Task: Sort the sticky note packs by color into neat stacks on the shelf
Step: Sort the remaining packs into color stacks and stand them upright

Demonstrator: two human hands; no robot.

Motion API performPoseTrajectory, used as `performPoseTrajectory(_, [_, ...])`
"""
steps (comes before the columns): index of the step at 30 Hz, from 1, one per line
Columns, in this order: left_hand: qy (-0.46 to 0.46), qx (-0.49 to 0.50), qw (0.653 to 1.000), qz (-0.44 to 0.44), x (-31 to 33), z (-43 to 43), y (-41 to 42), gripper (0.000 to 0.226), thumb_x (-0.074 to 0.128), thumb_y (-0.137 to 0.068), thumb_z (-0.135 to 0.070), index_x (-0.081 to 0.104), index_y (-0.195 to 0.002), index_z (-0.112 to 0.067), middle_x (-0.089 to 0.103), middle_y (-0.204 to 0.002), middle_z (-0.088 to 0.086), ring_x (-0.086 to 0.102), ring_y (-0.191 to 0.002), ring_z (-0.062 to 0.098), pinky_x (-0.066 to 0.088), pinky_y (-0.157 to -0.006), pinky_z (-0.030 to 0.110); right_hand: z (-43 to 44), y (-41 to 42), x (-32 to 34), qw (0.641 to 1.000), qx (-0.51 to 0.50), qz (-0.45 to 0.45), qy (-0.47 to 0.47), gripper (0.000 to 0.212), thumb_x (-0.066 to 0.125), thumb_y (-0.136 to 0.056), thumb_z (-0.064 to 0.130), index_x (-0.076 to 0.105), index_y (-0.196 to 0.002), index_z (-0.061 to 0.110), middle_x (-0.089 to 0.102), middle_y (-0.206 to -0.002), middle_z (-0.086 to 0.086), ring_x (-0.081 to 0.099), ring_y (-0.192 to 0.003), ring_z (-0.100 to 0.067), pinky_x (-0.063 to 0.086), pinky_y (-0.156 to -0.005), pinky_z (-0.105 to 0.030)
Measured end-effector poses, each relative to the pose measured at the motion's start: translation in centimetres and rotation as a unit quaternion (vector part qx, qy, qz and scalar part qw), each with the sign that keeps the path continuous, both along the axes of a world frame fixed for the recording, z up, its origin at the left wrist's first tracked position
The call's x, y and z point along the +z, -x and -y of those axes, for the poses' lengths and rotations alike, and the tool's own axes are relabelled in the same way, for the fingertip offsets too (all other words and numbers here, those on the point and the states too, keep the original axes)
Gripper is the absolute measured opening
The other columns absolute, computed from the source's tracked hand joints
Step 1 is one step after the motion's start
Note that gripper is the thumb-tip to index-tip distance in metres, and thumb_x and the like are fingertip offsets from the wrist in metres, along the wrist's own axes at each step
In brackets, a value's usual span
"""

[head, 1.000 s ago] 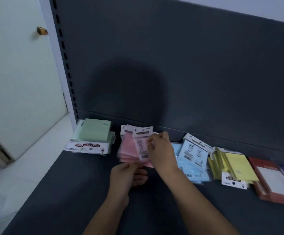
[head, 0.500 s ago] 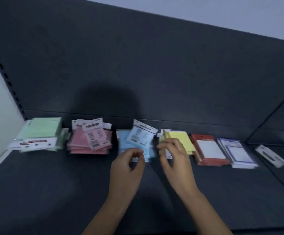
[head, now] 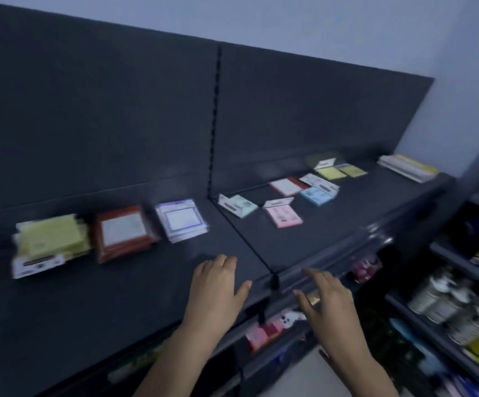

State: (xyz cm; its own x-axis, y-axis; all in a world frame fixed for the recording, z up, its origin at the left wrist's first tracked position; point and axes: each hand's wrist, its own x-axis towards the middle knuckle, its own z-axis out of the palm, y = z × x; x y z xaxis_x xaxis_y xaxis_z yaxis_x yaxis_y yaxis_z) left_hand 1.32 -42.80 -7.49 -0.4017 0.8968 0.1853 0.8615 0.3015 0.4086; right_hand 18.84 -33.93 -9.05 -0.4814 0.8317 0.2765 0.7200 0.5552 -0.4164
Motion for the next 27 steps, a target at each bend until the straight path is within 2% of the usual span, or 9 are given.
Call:
performPoseTrajectory(3, [-0.007,-0.023,1.000,0.007,-0.1,-3.9,-4.0,0.050,0.044,-0.094,-0.042,0.039,-0.138,-0.018,0.046,-0.135,-0.003,0.041,-0.124,0.016,0.025,-0.108,0.026,-2.6,-4.8,0.3,1.000,-0.019,0.015,0.000,0.045,0.066,-0.085,0.029,0.054,-0.127,0.017,0.056,-0.123,0.003,0.052,-0.116,-0.019,0.040,-0.099,-0.034])
performPoseTrajectory(7, [0.002,-0.048,0.999,-0.016,-0.4,-8.0,-6.7,0.049,0.044,-0.094,-0.042,0.039,-0.137,-0.018,0.048,-0.132,-0.005,0.042,-0.121,0.014,0.026,-0.108,0.024,-5.8,-8.0,0.2,0.999,-0.032,0.015,0.007,0.052,0.061,-0.088,0.029,0.045,-0.136,0.018,0.046,-0.135,0.006,0.041,-0.127,-0.013,0.028,-0.108,-0.027])
performPoseTrajectory(13, [0.012,-0.056,0.998,-0.035,-1.2,-15.3,-7.5,0.047,0.044,-0.094,-0.044,0.042,-0.135,-0.020,0.053,-0.120,-0.007,0.047,-0.113,0.012,0.030,-0.103,0.022,-12.7,-8.9,-1.8,0.998,-0.054,-0.005,0.034,0.054,0.057,-0.090,0.036,0.041,-0.138,0.018,0.043,-0.139,0.004,0.038,-0.129,-0.012,0.028,-0.112,-0.028])
performPoseTrajectory(18, [-0.007,-0.042,0.999,-0.020,-2.3,-23.4,-7.8,0.048,0.051,-0.091,-0.041,0.048,-0.131,-0.015,0.054,-0.125,-0.002,0.047,-0.117,0.016,0.031,-0.103,0.026,-20.4,-9.4,-2.3,0.998,-0.041,0.023,0.042,0.057,0.052,-0.092,0.041,0.035,-0.142,0.020,0.038,-0.143,0.006,0.032,-0.133,-0.009,0.025,-0.113,-0.026])
performPoseTrajectory(23, [-0.002,-0.034,0.999,0.004,-3.0,-29.5,-7.9,0.050,0.055,-0.090,-0.038,0.050,-0.131,-0.011,0.056,-0.123,0.001,0.049,-0.114,0.020,0.033,-0.101,0.029,-27.3,-8.4,-1.4,0.999,-0.021,0.015,0.042,0.055,0.054,-0.092,0.034,0.036,-0.141,0.018,0.042,-0.139,0.006,0.036,-0.128,-0.009,0.023,-0.110,-0.019])
performPoseTrajectory(27, [0.007,-0.026,1.000,-0.005,-3.0,-34.0,-7.3,0.052,0.053,-0.090,-0.041,0.047,-0.133,-0.013,0.053,-0.128,-0.001,0.047,-0.118,0.019,0.031,-0.104,0.028,-31.4,-7.3,-1.4,0.999,-0.010,0.001,0.047,0.052,0.055,-0.092,0.031,0.039,-0.140,0.018,0.043,-0.136,0.006,0.037,-0.127,-0.009,0.027,-0.111,-0.022])
